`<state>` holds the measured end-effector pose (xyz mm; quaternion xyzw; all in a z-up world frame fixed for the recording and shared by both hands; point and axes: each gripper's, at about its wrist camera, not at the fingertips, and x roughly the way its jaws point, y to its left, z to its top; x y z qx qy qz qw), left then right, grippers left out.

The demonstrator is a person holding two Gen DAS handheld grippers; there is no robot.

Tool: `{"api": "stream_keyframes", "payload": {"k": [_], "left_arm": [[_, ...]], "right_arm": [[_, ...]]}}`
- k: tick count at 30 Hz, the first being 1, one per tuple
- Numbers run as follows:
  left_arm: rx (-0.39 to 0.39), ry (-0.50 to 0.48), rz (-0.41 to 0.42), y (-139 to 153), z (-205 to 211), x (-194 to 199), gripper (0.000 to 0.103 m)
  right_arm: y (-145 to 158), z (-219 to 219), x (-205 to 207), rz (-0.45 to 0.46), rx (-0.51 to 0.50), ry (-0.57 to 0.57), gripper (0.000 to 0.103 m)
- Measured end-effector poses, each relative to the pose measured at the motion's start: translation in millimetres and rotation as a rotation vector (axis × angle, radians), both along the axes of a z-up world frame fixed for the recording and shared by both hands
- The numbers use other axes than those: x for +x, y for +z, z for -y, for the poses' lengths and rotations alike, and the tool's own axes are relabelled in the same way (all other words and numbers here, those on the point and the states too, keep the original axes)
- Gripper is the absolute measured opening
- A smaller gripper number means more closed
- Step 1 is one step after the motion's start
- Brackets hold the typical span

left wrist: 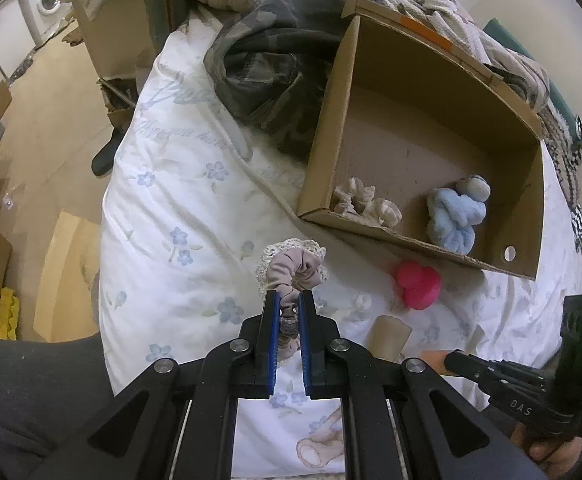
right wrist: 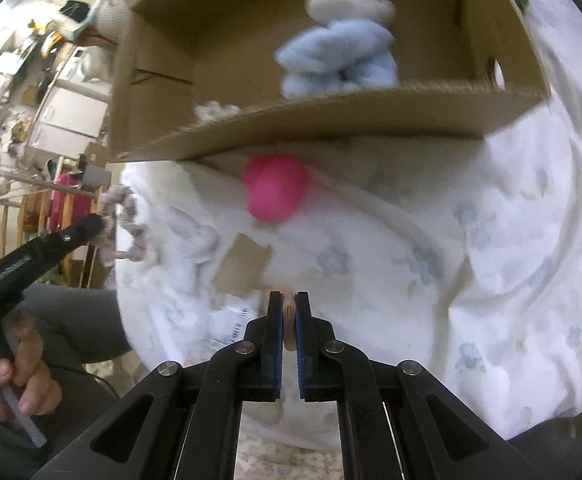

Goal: Organize soft objects
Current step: 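Carry the beige scrunchie over the box with the left tool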

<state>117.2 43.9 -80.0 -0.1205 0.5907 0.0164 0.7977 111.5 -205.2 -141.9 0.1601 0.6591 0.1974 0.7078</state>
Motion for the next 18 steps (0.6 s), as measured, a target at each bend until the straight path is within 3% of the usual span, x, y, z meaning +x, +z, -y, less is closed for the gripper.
{"api": "stream_keyframes", "payload": {"k": [8, 18], "left_arm": [[0.028, 0.003, 0.042, 11.5, 2.2, -3.9, 0.009], [0.052, -0.088, 0.245, 86.0, 28.0, 3.5, 0.009]], "right_arm": [[20.1, -1.2, 4.8, 0.062, 0.032, -0.032, 0.007], [89.7, 13.2, 23.9, 0.223, 0.147, -0.093, 0.007]]}}
